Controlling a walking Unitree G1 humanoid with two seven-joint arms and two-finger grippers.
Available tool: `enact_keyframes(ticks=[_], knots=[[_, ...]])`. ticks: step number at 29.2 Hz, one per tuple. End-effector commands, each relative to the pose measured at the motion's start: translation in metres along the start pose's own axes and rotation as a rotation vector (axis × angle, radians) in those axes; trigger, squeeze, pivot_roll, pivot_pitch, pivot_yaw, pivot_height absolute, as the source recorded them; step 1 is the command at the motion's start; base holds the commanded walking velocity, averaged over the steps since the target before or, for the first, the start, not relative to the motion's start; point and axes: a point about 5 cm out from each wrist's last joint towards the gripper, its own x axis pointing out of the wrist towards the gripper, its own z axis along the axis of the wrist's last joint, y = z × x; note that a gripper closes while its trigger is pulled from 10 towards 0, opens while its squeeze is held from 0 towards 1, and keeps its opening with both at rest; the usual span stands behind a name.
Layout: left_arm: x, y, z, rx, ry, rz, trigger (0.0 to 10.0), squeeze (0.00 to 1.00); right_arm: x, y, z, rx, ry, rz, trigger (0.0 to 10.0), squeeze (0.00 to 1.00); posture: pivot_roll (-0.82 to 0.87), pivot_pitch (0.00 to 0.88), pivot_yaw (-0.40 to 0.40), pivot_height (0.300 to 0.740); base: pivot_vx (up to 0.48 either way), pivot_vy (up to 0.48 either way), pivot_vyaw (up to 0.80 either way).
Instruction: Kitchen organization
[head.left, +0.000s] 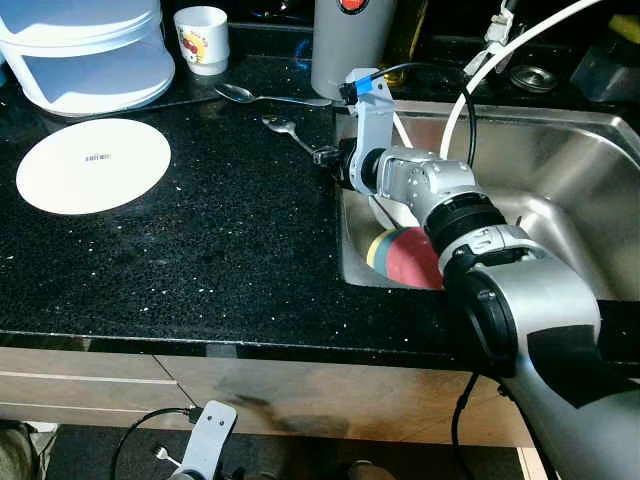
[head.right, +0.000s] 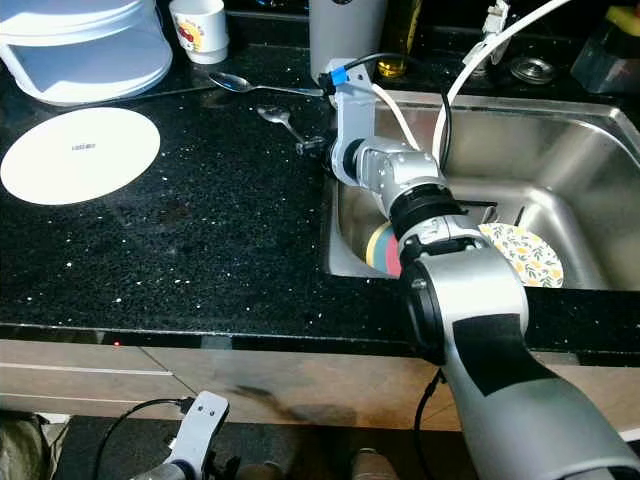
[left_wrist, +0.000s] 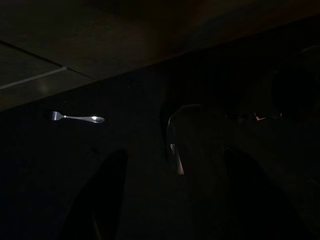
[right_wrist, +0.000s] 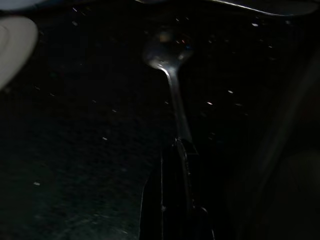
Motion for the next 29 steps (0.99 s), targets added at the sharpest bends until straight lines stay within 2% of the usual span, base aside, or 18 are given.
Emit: enact_keyframes(ticks=[1, 4, 7, 9, 10, 11, 12, 14, 15, 23, 27, 29], knots=[[-0.004, -0.003, -0.026, -0.006, 0.113, -0.011, 10.0, 0.0, 0.0, 0.004, 0.004, 0.053, -0.017, 0.045, 0.0, 0.0, 0.06, 0.163, -0.05, 0.74, 0.0, 0.0, 0.0], [-0.004, -0.003, -0.026, -0.003, 0.113, -0.011, 10.0, 0.0, -0.002, 0.01, 0.016, 0.12, -0.079, 0.152, 0.0, 0.0, 0.06, 0.16, -0.046, 0.74, 0.0, 0.0, 0.0], [-0.004, -0.003, -0.025, -0.002, 0.114, -0.011, 10.0, 0.0, -0.003, 0.012, 0.019, 0.115, -0.092, 0.186, 0.0, 0.0, 0.06, 0.159, -0.045, 0.74, 0.0, 0.0, 0.0], [-0.004, -0.003, -0.025, -0.001, 0.115, -0.01, 10.0, 0.0, -0.004, 0.014, 0.025, 0.061, -0.136, 0.211, 0.0, 0.0, 0.06, 0.157, -0.045, 0.74, 0.0, 0.0, 0.0], [-0.004, -0.002, -0.025, 0.001, 0.115, -0.01, 10.0, 0.0, -0.004, 0.014, 0.028, 0.036, -0.159, 0.194, 4.6, 0.0, 0.06, 0.156, -0.045, 0.74, 0.0, 0.0, 0.0], [-0.004, -0.002, -0.025, 0.002, 0.115, -0.01, 10.0, 0.0, -0.003, 0.015, 0.031, 0.013, -0.174, 0.179, 7.1, 0.0, 0.06, 0.158, -0.045, 0.74, 0.0, 0.0, 0.0], [-0.004, -0.002, -0.025, 0.002, 0.115, -0.011, 10.0, 0.0, -0.002, 0.016, 0.03, -0.009, -0.174, 0.156, 10.0, 0.33, 0.06, 0.157, -0.045, 0.74, 0.0, 0.0, 0.0], [-0.004, -0.002, -0.025, 0.002, 0.115, -0.011, 10.0, 0.0, -0.001, 0.017, 0.029, -0.022, -0.173, 0.142, 10.0, 0.33, 0.06, 0.157, -0.045, 0.74, 0.0, 0.0, 0.0], [-0.004, -0.003, -0.025, 0.003, 0.115, -0.012, 10.0, 0.0, 0.001, 0.018, 0.029, -0.051, -0.177, 0.124, 10.0, 1.0, 0.06, 0.159, -0.046, 0.74, 0.0, 0.0, 0.0], [-0.004, -0.006, -0.027, 0.0, 0.115, -0.015, 10.0, 0.0, 0.012, 0.028, 0.017, -0.191, -0.149, 0.051, 10.0, 1.0, 0.08, 0.167, -0.061, 0.74, 0.0, 0.0, 0.0], [-0.004, -0.006, -0.028, 0.0, 0.115, -0.015, 10.0, 0.0, 0.013, 0.029, 0.016, -0.206, -0.145, 0.042, 10.0, 1.0, 0.08, 0.167, -0.061, 0.74, 0.0, 0.0, 0.0], [-0.004, -0.008, -0.031, -0.004, 0.116, -0.018, 10.0, 0.0, 0.016, 0.034, 0.015, -0.21, -0.142, 0.031, 10.0, 1.0, 0.09, 0.177, -0.076, 0.74, 0.0, 0.0, 0.0]])
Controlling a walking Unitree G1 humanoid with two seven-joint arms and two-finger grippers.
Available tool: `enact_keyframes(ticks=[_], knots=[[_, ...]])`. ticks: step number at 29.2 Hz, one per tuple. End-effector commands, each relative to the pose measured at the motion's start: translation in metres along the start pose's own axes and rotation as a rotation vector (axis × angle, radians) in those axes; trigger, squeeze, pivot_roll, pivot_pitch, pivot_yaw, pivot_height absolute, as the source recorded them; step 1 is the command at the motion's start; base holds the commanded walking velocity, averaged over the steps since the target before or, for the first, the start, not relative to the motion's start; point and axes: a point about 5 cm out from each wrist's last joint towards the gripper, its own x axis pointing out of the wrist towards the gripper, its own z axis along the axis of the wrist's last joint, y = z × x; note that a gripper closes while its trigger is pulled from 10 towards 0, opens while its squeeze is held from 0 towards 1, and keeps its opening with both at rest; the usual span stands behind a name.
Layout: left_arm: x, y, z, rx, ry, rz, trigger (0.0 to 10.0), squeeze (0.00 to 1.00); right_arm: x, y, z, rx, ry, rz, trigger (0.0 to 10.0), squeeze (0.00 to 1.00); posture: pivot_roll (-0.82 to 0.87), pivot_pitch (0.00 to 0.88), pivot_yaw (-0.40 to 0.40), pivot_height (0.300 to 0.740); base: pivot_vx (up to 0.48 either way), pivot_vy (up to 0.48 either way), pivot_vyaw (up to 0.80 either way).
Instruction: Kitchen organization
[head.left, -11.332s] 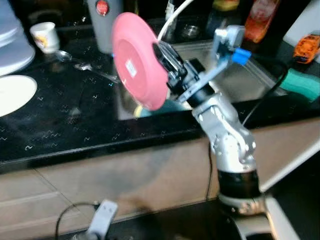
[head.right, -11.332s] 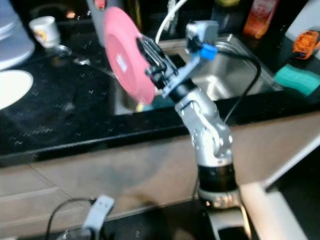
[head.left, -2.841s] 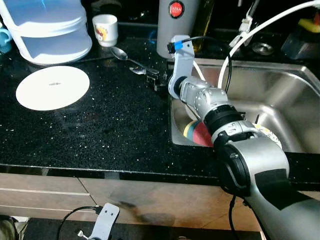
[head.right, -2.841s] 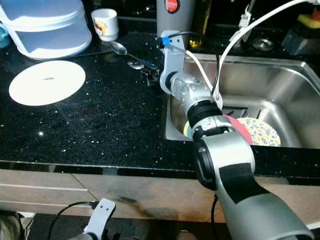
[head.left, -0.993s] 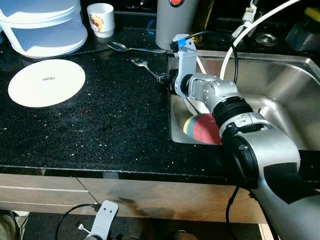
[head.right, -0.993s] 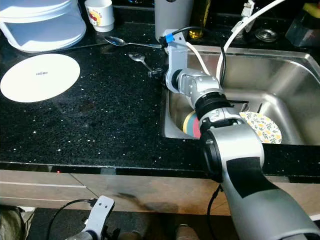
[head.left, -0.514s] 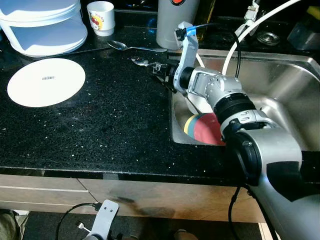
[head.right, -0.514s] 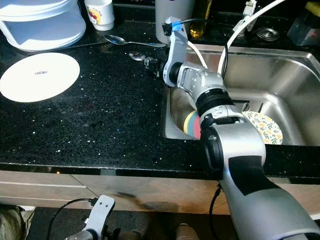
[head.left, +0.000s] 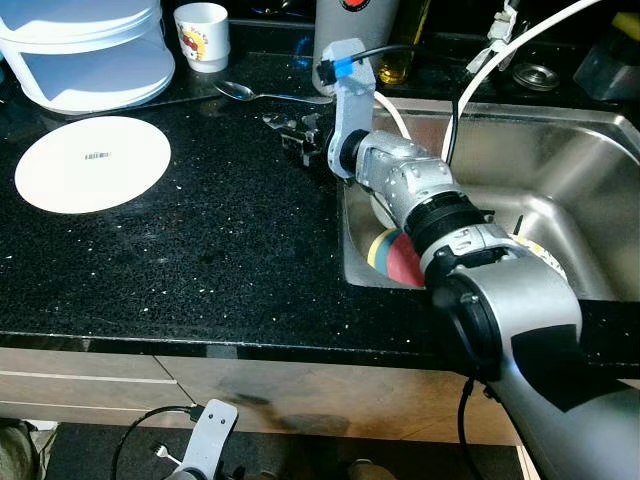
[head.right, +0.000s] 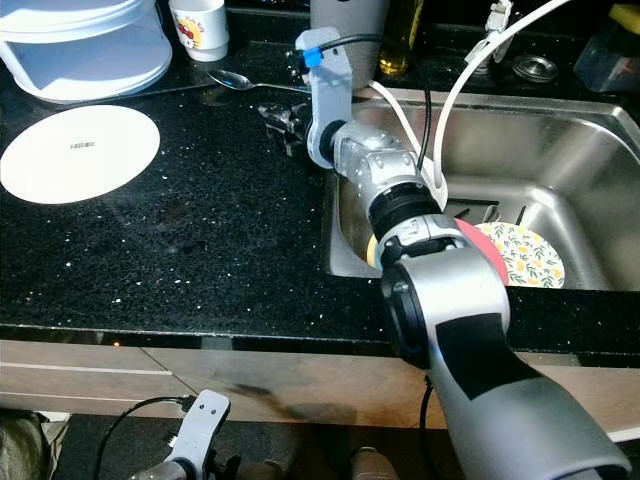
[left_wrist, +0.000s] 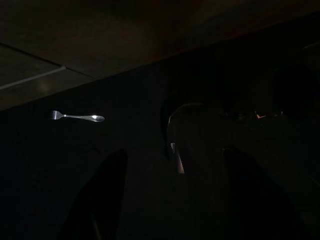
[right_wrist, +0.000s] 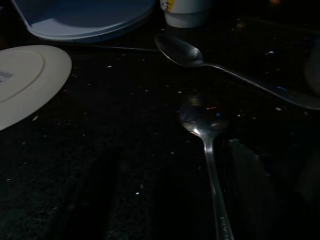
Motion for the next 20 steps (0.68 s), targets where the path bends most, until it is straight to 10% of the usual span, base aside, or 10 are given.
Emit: enact_keyframes(ticks=[1, 3, 4, 6, 20], knots=[[-0.005, -0.01, -0.033, -0.013, 0.111, -0.022, 10.0, 0.0, 0.005, 0.009, -0.004, -0.014, 0.029, -0.007, 10.0, 1.0, 0.1, 0.18, -0.078, 0.74, 0.0, 0.0, 0.0], [-0.005, -0.011, -0.035, -0.016, 0.112, -0.024, 10.0, 0.0, 0.007, 0.011, -0.006, -0.024, 0.037, -0.014, 10.0, 1.0, 0.1, 0.181, -0.08, 0.74, 0.0, 0.0, 0.0], [-0.006, -0.012, -0.037, -0.02, 0.111, -0.026, 10.0, 0.0, 0.008, 0.013, -0.008, -0.028, 0.052, -0.032, 10.0, 0.2, 0.1, 0.19, -0.086, 0.74, 0.0, 0.0, 0.0], [-0.006, -0.013, -0.039, -0.024, 0.111, -0.027, 10.0, 0.0, 0.009, 0.015, -0.009, -0.024, 0.056, -0.039, 10.0, 0.0, 0.11, 0.197, -0.089, 0.74, 0.0, 0.0, 0.0], [-0.009, -0.02, -0.05, -0.045, 0.111, -0.03, 10.0, 0.0, 0.012, 0.018, -0.001, 0.133, -0.024, -0.103, 10.0, 0.0, 0.13, 0.227, -0.099, 0.74, 0.0, 0.0, 0.0]])
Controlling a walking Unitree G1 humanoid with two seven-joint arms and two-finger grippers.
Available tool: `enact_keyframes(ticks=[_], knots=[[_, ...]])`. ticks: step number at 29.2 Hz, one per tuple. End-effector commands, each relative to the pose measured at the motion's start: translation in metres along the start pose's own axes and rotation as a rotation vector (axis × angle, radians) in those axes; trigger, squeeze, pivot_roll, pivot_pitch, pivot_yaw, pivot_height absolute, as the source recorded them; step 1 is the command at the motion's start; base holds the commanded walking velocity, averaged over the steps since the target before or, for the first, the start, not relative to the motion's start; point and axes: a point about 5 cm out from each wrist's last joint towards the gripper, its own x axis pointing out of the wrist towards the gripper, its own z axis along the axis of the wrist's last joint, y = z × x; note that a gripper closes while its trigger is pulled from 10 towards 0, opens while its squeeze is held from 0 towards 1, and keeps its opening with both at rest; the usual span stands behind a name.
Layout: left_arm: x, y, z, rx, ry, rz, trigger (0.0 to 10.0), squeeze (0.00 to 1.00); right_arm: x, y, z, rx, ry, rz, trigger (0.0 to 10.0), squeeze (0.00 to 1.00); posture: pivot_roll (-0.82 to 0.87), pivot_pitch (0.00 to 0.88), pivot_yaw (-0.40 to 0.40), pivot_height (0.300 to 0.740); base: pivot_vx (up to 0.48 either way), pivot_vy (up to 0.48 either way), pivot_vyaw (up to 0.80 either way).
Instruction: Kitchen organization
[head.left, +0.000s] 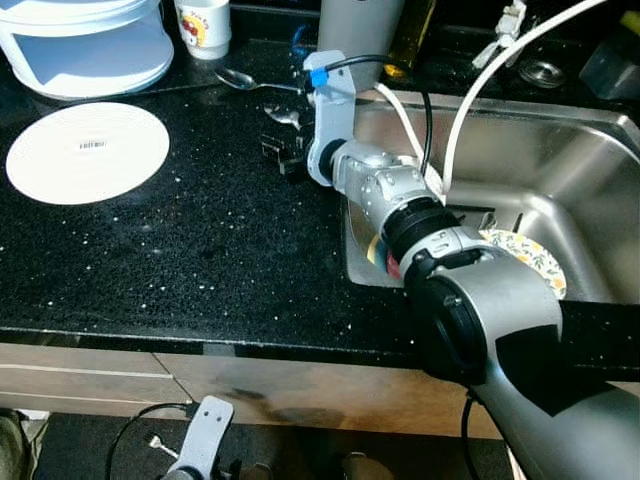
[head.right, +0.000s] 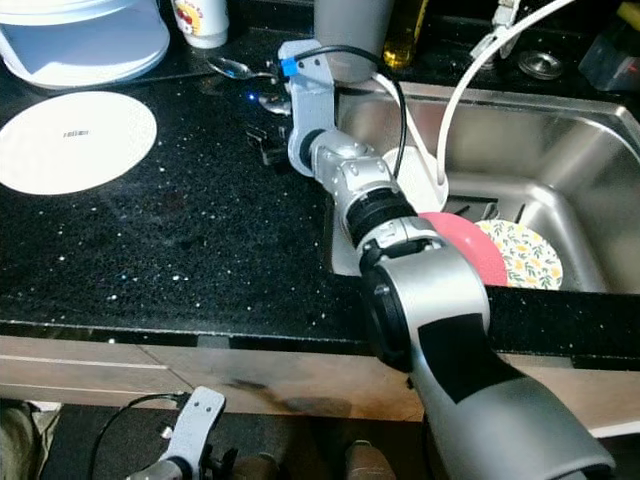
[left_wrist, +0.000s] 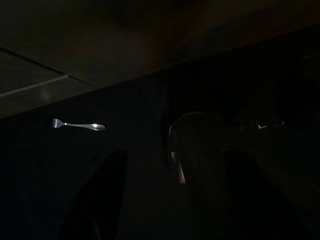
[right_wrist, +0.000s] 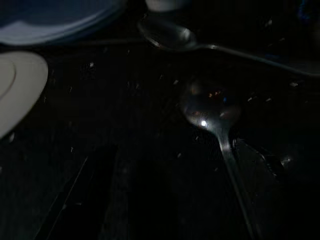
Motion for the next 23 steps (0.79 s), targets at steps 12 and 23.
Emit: enact_keyframes(ticks=[12, 23], knots=[[-0.014, -0.026, -0.059, -0.054, 0.171, -0.056, 10.0, 0.0, 0.001, 0.002, 0.01, -0.056, -0.048, -0.018, 10.0, 0.0, 0.15, 0.257, -0.11, 0.74, 0.0, 0.0, 0.0], [-0.018, -0.03, -0.066, -0.064, 0.163, -0.058, 10.0, 0.0, -0.001, -0.008, -0.001, -0.142, 0.044, -0.133, 10.0, 0.0, 0.15, 0.282, -0.118, 0.74, 0.0, 0.0, 0.0]])
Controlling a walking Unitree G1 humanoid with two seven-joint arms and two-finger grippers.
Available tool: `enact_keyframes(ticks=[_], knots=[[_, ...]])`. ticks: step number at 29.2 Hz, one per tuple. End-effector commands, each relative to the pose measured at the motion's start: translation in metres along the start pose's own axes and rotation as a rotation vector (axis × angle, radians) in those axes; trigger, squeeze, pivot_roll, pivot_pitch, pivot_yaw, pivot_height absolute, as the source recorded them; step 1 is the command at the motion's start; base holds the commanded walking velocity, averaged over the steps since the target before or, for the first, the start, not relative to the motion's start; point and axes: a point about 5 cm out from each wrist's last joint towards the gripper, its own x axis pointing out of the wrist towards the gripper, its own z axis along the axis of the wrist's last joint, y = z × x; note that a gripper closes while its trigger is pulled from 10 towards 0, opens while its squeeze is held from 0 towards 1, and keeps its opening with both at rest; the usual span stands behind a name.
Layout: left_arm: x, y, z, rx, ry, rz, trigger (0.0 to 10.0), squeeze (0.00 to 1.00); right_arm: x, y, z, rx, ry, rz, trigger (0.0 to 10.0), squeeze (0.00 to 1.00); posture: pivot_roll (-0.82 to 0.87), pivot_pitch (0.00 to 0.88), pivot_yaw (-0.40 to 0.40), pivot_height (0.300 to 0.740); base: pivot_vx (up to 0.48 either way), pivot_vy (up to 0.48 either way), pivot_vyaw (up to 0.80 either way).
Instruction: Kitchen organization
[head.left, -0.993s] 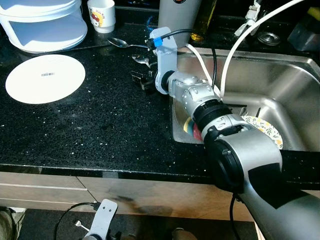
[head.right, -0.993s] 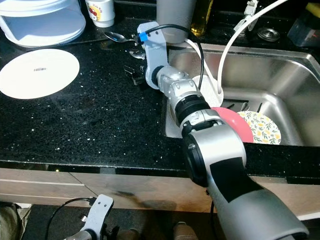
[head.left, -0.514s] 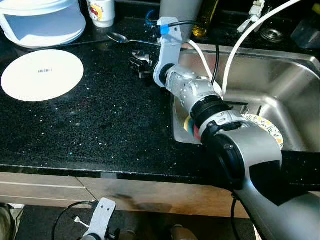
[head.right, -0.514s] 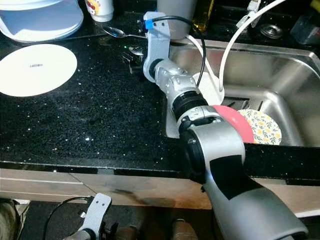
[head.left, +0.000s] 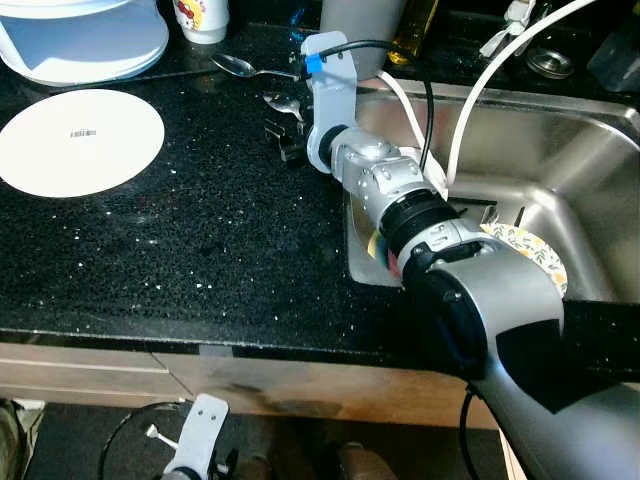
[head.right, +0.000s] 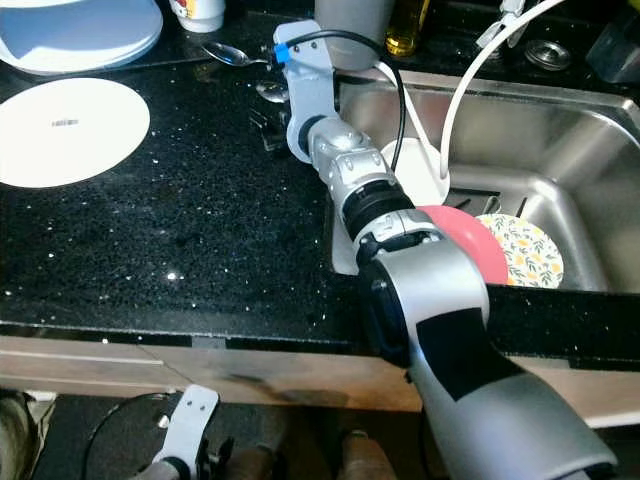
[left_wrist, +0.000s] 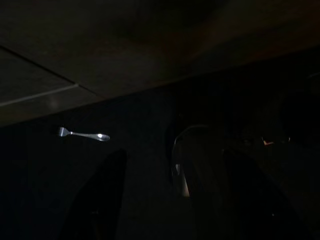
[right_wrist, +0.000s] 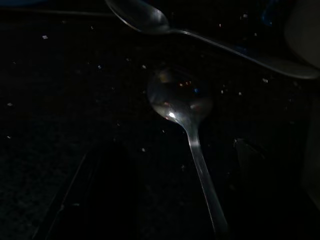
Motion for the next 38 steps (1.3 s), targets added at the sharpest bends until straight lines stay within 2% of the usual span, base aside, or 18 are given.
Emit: enact_keyframes(ticks=[1, 10, 11, 12, 14, 15, 16, 21, 25, 27, 32, 38], knots=[[-0.021, -0.029, -0.067, -0.059, 0.246, -0.077, 10.0, 0.0, -0.001, -0.005, -0.008, 0.015, 0.045, -0.034, 10.0, 0.0, 0.15, 0.286, -0.119, 0.74, 0.0, 0.0, 0.0], [-0.022, -0.031, -0.069, -0.062, 0.244, -0.076, 10.0, 0.0, -0.003, -0.012, -0.011, 0.038, 0.077, -0.065, 10.0, 0.0, 0.15, 0.292, -0.12, 0.74, 0.0, 0.0, 0.0], [-0.022, -0.03, -0.068, -0.062, 0.243, -0.076, 10.0, 0.0, -0.004, -0.012, -0.023, 0.019, 0.165, -0.053, 10.0, 0.0, 0.15, 0.293, -0.123, 0.74, 0.0, 0.0, 0.0], [-0.022, -0.03, -0.068, -0.062, 0.242, -0.075, 10.0, 0.0, -0.005, -0.012, -0.028, 0.017, 0.2, -0.045, 8.3, 0.0, 0.15, 0.294, -0.124, 0.74, 0.0, 0.0, 0.0], [-0.022, -0.03, -0.068, -0.062, 0.242, -0.074, 10.0, 0.0, -0.005, -0.011, -0.032, 0.018, 0.23, -0.032, 8.3, 0.0, 0.15, 0.293, -0.124, 0.74, 0.0, 0.0, 0.0], [-0.022, -0.03, -0.068, -0.063, 0.241, -0.074, 10.0, 0.0, -0.006, -0.011, -0.033, 0.02, 0.244, -0.023, 0.0, 0.0, 0.15, 0.293, -0.124, 0.74, 0.0, 0.0, 0.0], [-0.021, -0.031, -0.067, -0.063, 0.24, -0.073, 10.0, 0.0, -0.006, -0.009, -0.036, 0.066, 0.263, -0.001, 0.0, 0.0, 0.14, 0.293, -0.127, 0.74, 0.0, 0.0, 0.0], [-0.021, -0.031, -0.066, -0.062, 0.237, -0.074, 10.0, 0.0, -0.007, -0.008, -0.038, 0.129, 0.276, 0.021, 0.0, 0.0, 0.13, 0.293, -0.129, 0.74, 0.0, 0.0, 0.0], [-0.02, -0.031, -0.066, -0.063, 0.236, -0.073, 10.0, 0.0, -0.007, -0.01, -0.038, 0.125, 0.28, 0.018, 0.0, 0.0, 0.13, 0.293, -0.129, 0.74, 0.0, 0.0, 0.0], [-0.02, -0.03, -0.065, -0.061, 0.237, -0.072, 10.0, 0.0, -0.007, -0.006, -0.038, 0.174, 0.291, 0.051, 0.0, 0.0, 0.13, 0.292, -0.128, 0.74, 0.0, 0.0, 0.0], [-0.019, -0.029, -0.064, -0.058, 0.238, -0.071, 10.0, 0.0, -0.007, -0.002, -0.038, 0.216, 0.298, 0.086, 0.0, 0.0, 0.13, 0.286, -0.126, 0.74, 0.0, 0.0, 0.0], [-0.018, -0.027, -0.061, -0.051, 0.242, -0.069, 10.0, 0.0, -0.007, 0.007, -0.033, 0.313, 0.283, 0.182, 0.0, 0.0, 0.13, 0.279, -0.117, 0.74, 0.0, 0.0, 0.0]])
